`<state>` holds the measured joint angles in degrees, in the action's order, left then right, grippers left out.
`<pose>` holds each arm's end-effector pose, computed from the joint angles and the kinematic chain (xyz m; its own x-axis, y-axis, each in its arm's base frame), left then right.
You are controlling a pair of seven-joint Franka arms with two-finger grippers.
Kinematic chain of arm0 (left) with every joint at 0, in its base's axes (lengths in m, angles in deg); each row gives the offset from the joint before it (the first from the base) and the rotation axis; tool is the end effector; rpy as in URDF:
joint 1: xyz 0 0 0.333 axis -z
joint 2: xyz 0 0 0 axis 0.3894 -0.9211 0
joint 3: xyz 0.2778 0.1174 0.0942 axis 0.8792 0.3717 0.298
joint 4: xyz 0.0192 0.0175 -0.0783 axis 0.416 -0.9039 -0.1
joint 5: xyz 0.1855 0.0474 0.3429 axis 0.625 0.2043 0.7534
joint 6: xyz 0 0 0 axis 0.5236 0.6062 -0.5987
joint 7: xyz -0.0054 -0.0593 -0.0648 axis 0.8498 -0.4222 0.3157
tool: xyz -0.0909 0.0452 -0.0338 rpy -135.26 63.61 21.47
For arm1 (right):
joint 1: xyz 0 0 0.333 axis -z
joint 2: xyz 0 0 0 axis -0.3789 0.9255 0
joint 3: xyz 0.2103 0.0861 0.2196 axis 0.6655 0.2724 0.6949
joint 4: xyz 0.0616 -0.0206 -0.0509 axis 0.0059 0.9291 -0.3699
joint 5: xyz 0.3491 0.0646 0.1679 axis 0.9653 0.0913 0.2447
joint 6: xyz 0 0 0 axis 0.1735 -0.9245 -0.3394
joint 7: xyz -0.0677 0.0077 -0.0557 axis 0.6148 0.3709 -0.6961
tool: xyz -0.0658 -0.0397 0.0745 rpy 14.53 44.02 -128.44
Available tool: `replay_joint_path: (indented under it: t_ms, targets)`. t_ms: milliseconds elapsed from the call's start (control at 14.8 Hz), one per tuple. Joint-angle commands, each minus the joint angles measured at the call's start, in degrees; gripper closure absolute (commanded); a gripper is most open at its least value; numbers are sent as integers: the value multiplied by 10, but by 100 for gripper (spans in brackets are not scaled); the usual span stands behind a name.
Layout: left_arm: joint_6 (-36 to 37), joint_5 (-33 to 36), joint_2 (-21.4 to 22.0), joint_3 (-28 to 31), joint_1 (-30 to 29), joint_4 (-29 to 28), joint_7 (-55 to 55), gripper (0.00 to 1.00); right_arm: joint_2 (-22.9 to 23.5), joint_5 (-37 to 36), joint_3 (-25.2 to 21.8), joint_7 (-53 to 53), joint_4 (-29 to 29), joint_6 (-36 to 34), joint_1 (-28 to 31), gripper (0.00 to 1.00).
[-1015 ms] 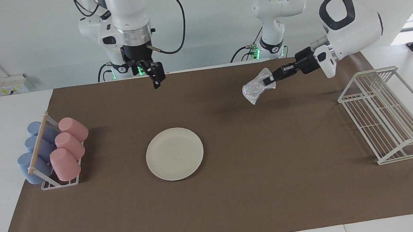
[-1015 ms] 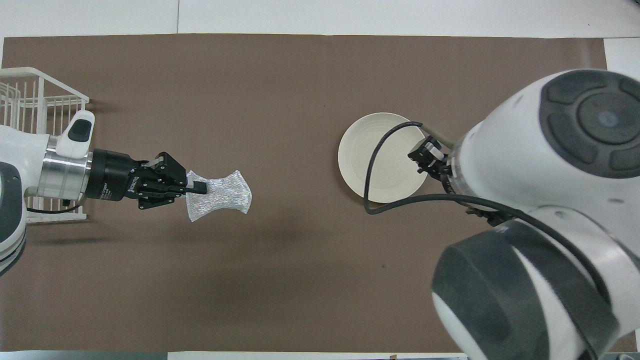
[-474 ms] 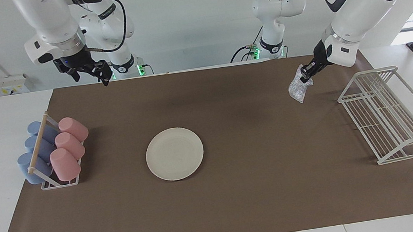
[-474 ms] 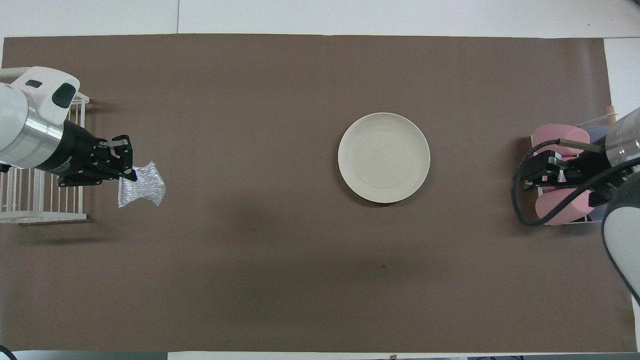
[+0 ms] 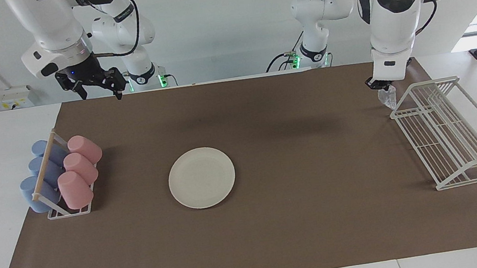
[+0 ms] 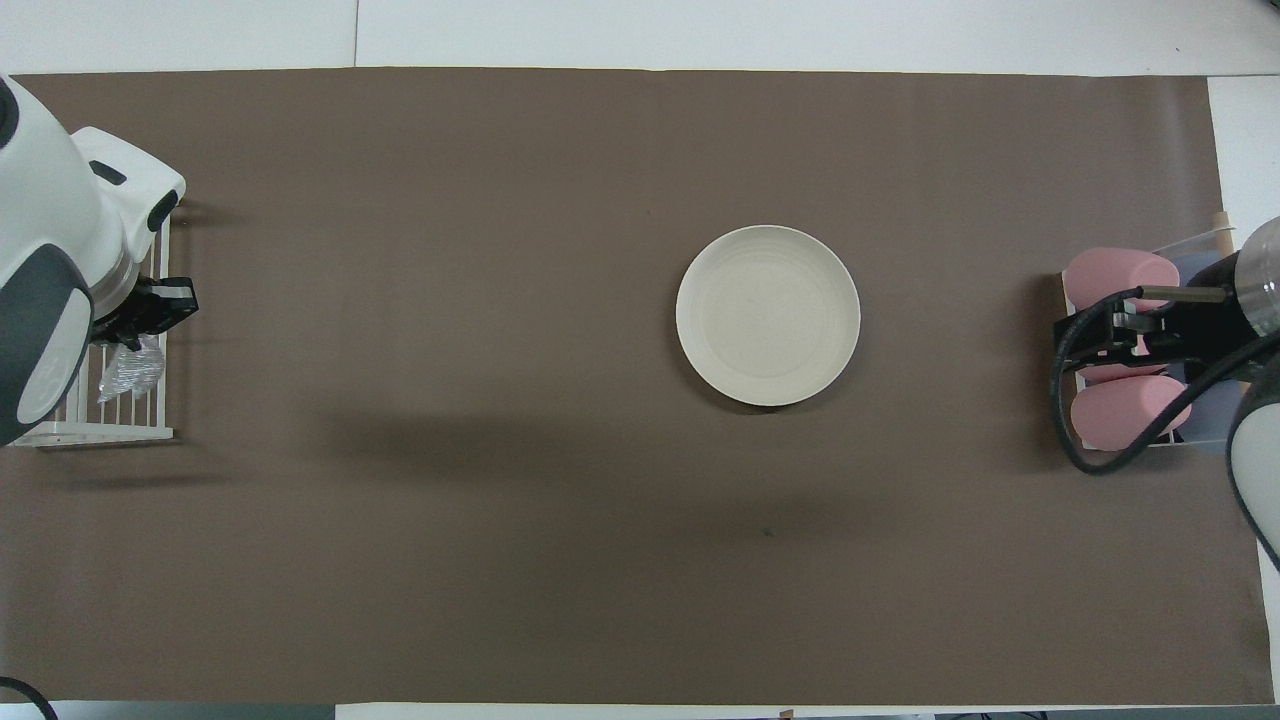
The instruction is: Wipe plate with sponge
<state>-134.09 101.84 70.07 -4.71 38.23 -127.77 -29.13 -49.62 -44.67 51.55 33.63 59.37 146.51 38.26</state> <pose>0.5514 -0.0849 0.5595 0.9729 0.2243 0.0557 0.2221 -0.8409 -0.4935 0.5219 0.0446 0.6271 0.9928 -0.0853 -0.0844 -0.0797 -0.9946 0.0672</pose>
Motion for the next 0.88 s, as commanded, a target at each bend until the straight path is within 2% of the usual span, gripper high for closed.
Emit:
replay_joint_path:
  t_ms: [0,68,203,338,406,541,812]
  targets:
    - [3,115,-19,2,9,-2,5,100,6,9,-17,46,2,26,2,0]
    - [-12,149,-24,2,9,-13,4,100,13,8,-46,52,-1,25,-36,0]
    - [-48,205,-25,3,2,-45,4,100,34,3,-136,77,-14,25,-112,0]
    - [-55,229,-33,5,0,-68,5,100,55,-8,-151,110,-52,25,-132,0]
    - [-61,268,-34,5,0,-87,3,100,53,-14,-161,114,-55,19,-148,0]
    - [-79,308,-33,5,-6,-128,6,100,46,-7,-208,112,-49,-5,-181,0]
    - [-111,332,-57,5,-24,-149,69,100,37,-6,-225,115,-36,-6,-184,0]
